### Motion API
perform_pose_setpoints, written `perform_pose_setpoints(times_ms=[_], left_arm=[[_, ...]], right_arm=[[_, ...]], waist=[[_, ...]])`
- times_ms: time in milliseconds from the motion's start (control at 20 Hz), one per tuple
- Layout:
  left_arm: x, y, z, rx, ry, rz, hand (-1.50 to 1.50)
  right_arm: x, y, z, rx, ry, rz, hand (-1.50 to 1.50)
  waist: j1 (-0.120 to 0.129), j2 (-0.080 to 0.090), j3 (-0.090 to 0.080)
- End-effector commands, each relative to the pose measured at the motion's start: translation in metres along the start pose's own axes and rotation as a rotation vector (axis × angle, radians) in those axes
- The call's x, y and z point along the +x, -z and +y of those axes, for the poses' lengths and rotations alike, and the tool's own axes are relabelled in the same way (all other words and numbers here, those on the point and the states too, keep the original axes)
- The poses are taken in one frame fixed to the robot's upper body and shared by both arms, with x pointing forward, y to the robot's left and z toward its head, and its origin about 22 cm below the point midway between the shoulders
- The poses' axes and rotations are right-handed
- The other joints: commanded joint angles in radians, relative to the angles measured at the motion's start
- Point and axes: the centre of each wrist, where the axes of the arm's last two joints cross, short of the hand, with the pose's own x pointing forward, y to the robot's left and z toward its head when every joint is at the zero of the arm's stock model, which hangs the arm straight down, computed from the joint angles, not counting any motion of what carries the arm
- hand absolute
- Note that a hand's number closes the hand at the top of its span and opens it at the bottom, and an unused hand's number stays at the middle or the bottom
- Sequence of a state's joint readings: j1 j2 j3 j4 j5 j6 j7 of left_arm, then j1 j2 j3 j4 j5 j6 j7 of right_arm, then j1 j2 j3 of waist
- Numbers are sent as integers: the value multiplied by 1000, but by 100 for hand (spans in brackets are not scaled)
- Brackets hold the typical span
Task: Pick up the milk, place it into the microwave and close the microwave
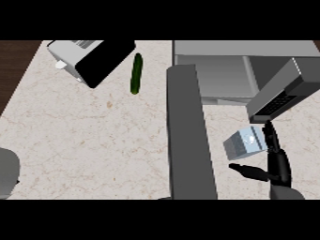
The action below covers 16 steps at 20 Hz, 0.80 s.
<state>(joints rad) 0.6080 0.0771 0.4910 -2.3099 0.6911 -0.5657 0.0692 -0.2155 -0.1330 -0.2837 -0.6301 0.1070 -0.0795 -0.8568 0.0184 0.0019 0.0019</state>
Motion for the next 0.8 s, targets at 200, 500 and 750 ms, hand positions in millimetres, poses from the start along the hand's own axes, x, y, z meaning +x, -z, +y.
perform_pose_setpoints(times_ms=[200,500,750], left_arm=[[12,-15,-11,-40,-33,-47,-150],[23,-2,-9,-51,-48,-46,-150],[17,-5,-1,-53,-49,-58,-150]], right_arm=[[-19,-5,8,5,115,-13,150],[-14,9,16,60,57,-100,150],[-9,20,28,80,150,-111,150]], waist=[[17,2,1],[4,3,1],[13,5,2]])
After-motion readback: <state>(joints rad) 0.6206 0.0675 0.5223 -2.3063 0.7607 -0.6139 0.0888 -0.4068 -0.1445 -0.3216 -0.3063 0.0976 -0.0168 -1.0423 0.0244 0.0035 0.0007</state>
